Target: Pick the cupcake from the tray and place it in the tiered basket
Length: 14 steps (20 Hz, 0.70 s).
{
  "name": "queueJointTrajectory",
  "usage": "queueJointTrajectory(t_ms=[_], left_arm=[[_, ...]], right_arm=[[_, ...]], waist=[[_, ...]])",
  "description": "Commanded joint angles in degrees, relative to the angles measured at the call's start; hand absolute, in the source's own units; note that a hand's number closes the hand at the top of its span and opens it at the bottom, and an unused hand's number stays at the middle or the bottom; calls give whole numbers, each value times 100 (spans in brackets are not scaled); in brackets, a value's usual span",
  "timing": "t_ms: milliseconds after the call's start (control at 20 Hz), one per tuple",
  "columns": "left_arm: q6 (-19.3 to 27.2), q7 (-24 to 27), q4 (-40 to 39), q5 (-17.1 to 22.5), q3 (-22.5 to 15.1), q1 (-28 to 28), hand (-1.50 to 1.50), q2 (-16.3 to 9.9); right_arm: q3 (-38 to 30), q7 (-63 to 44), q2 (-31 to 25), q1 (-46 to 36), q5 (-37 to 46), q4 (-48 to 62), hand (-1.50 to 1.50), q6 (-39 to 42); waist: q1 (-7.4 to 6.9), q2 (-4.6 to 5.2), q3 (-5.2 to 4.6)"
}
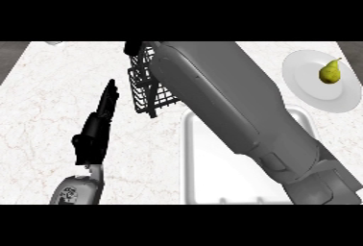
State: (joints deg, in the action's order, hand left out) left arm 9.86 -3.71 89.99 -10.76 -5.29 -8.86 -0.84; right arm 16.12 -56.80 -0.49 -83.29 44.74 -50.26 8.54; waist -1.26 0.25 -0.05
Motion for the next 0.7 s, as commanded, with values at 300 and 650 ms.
queueJointTrajectory(t_ms=[300,650], left_arm=[[-76,250,-117,102,42,168,0,-19],[-6,7,-97,117,128,24,0,8]], right_arm=[[-743,365,46,542,-552,131,-150,-1538],[-1259,-95,-395,724,-306,-580,-150,-2378]], waist=[[21,-6,3],[167,-47,8]])
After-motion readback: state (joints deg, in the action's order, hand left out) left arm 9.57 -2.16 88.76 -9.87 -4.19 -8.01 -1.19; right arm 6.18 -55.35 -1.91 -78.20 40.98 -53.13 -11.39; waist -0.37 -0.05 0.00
